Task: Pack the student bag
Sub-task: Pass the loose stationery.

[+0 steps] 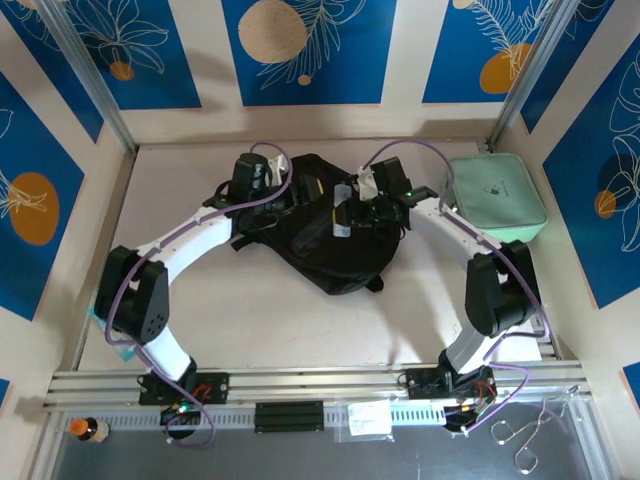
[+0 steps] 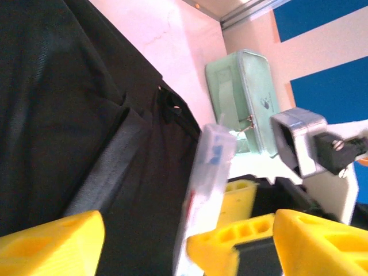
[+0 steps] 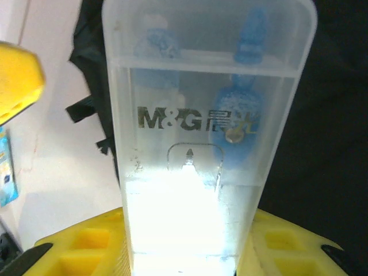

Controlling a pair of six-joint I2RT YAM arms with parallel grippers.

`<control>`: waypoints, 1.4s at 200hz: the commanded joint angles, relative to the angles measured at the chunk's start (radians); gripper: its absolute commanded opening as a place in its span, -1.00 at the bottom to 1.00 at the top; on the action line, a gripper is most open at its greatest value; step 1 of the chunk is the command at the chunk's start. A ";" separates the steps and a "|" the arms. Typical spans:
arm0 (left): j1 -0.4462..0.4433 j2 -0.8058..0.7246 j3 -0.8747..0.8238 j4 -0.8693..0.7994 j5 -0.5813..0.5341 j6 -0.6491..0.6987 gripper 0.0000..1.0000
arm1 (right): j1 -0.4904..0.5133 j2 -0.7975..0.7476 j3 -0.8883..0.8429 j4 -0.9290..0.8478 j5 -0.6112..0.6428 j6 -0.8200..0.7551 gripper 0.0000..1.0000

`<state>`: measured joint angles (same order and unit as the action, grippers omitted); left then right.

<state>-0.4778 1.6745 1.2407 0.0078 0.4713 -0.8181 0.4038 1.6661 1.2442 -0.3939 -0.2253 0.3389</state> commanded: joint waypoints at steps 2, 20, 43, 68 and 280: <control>-0.005 0.045 0.055 -0.009 0.058 -0.038 0.33 | 0.022 0.021 0.045 0.083 -0.127 -0.095 -0.28; -0.008 0.066 0.071 -0.021 0.070 -0.033 0.15 | 0.034 0.039 0.067 0.086 -0.143 -0.118 -0.28; -0.015 0.084 0.089 -0.028 0.072 -0.030 0.01 | 0.048 0.068 0.097 0.073 -0.160 -0.127 -0.29; -0.016 0.102 0.107 -0.041 0.075 -0.032 -0.23 | 0.063 0.083 0.110 0.067 -0.155 -0.130 -0.29; 0.076 0.042 -0.107 0.748 0.009 -0.539 -0.87 | -0.079 0.027 -0.157 0.965 -0.497 0.923 0.57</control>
<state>-0.4076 1.7435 1.1576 0.5823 0.5282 -1.2797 0.3115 1.6543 1.0843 0.4080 -0.6880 1.1114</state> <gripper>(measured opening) 0.132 0.803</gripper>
